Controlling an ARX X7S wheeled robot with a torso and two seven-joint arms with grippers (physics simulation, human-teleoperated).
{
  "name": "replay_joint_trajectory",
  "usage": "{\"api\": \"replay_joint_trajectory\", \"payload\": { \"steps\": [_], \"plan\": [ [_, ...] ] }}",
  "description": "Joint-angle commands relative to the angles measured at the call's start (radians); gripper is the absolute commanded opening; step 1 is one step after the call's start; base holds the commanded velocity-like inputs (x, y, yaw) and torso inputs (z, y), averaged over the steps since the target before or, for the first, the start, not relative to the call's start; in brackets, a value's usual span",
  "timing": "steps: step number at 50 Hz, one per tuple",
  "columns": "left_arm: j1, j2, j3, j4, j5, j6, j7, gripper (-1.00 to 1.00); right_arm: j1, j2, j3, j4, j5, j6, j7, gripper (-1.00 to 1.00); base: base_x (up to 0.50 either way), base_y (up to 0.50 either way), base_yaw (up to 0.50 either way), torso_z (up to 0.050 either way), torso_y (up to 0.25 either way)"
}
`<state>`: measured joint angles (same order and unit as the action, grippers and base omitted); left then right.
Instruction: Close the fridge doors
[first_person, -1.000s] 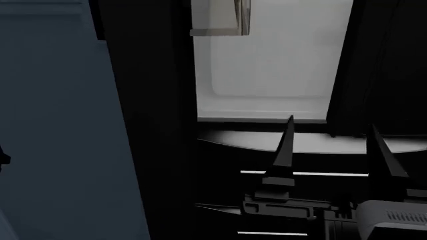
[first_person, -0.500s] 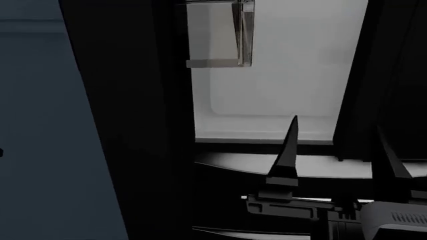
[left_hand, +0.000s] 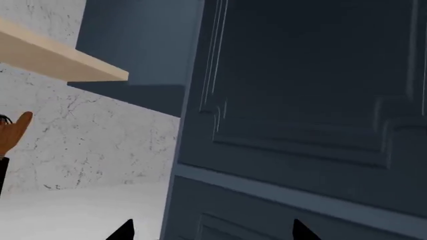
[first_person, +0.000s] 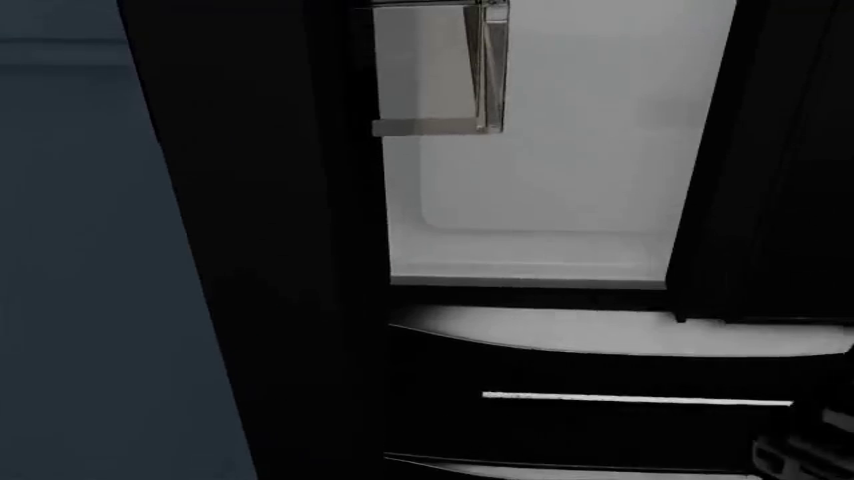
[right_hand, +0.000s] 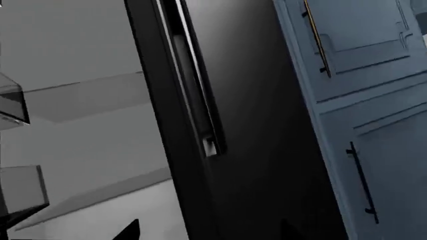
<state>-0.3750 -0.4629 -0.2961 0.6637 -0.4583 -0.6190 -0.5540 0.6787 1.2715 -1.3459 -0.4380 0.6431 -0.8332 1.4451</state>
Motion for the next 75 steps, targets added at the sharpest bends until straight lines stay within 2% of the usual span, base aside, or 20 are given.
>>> {"api": "replay_joint_trajectory", "payload": {
  "steps": [1,2,3,4,5,6,7,9,10,20,31,45,48,51,55,58,60,64,69,75],
  "plan": [
    [-0.047,-0.017,0.038,-0.053,0.041,0.024,0.001,1.00,-0.934,-0.156,0.828,-0.025,0.044,-0.213,-0.098,1.00,0.00,0.00,0.00,0.000,0.000],
    [-0.050,-0.018,0.042,-0.056,0.043,0.024,0.000,1.00,-1.084,-0.234,0.978,-0.027,0.084,-0.198,-0.173,1.00,0.00,0.00,0.00,0.000,0.000],
    [-0.059,-0.016,0.050,-0.063,0.041,0.022,0.003,1.00,-1.234,-0.384,1.128,-0.055,0.149,-0.101,-0.301,1.00,0.00,0.00,0.00,0.000,0.000],
    [-0.061,-0.018,0.057,-0.065,0.045,0.024,0.005,1.00,-1.384,-0.481,1.278,-0.086,0.194,-0.027,-0.392,1.00,0.00,0.00,0.00,0.000,0.000],
    [-0.066,-0.017,0.074,-0.077,0.059,0.034,0.005,1.00,-1.463,-0.595,1.428,-0.101,0.253,0.034,-0.492,1.00,0.00,0.00,0.00,0.000,0.000],
    [-0.089,-0.040,0.154,-0.108,0.094,0.011,0.025,1.00,-1.464,-0.745,1.578,-0.117,0.197,0.184,-0.615,1.00,0.00,0.00,0.00,0.000,0.000],
    [-0.096,-0.034,0.155,-0.109,0.086,0.010,0.026,1.00,-1.461,-0.895,1.728,-0.130,0.217,0.261,-0.641,1.00,0.00,0.00,0.00,0.000,0.000],
    [-0.103,-0.034,0.169,-0.111,0.087,0.008,0.030,1.00,-1.454,-0.919,2.028,-0.135,0.228,0.280,-0.659,1.00,0.00,0.00,0.00,0.000,0.000],
    [-0.108,-0.036,0.185,-0.112,0.095,0.009,0.034,1.00,-1.453,-0.926,2.107,-0.137,0.237,0.286,-0.669,1.00,0.00,0.00,0.00,0.000,0.000],
    [-0.127,-0.032,0.225,-0.123,0.102,0.004,0.039,1.00,-1.440,-0.979,2.168,-0.144,0.280,0.329,-0.724,1.00,0.00,0.00,0.00,0.000,0.000],
    [-0.116,-0.027,0.207,-0.120,0.089,0.009,0.037,1.00,-1.439,-1.040,2.245,-0.120,0.364,0.350,-0.772,1.00,0.00,0.00,0.00,0.000,0.000],
    [-0.123,-0.030,0.213,-0.130,0.077,0.000,0.045,1.00,-1.402,-1.070,2.266,-0.093,0.405,0.377,-0.809,1.00,0.00,0.00,0.00,0.000,0.000],
    [-0.164,-0.038,0.242,-0.147,0.088,-0.010,0.053,1.00,-1.401,-1.070,2.271,-0.100,0.405,0.384,-0.810,1.00,0.00,0.00,0.00,0.000,0.000],
    [-0.293,-0.023,0.295,-0.213,0.090,-0.045,0.064,1.00,-1.400,-1.071,2.278,-0.114,0.404,0.391,-0.804,1.00,0.00,0.00,0.00,0.000,0.000],
    [-0.387,0.005,0.322,-0.309,0.108,-0.030,0.063,1.00,-1.395,-1.069,2.277,-0.129,0.401,0.403,-0.802,1.00,0.00,0.00,0.00,0.000,0.000],
    [-0.374,0.016,0.329,-0.351,0.128,0.013,0.060,1.00,-1.399,-1.063,2.286,-0.151,0.322,0.429,-0.763,1.00,0.00,0.00,0.00,0.000,0.000],
    [-0.355,0.008,0.337,-0.349,0.115,-0.025,0.068,1.00,-1.397,-1.062,2.291,-0.161,0.333,0.433,-0.761,1.00,0.00,0.00,0.00,0.000,0.000],
    [-0.346,0.013,0.264,-0.287,0.072,-0.083,0.025,1.00,-1.378,-1.055,2.280,-0.158,0.309,0.457,-0.742,1.00,0.00,0.00,0.00,0.000,0.000],
    [-0.366,0.036,0.182,-0.333,0.065,-0.124,-0.047,1.00,-1.383,-1.046,2.287,-0.172,0.329,0.479,-0.727,1.00,0.00,0.00,0.00,0.000,0.000],
    [-0.356,0.035,0.202,-0.365,0.083,-0.082,-0.032,1.00,-1.369,-1.046,2.287,-0.173,0.331,0.487,-0.730,1.00,0.23,0.00,0.00,0.000,0.000]
  ]
}}
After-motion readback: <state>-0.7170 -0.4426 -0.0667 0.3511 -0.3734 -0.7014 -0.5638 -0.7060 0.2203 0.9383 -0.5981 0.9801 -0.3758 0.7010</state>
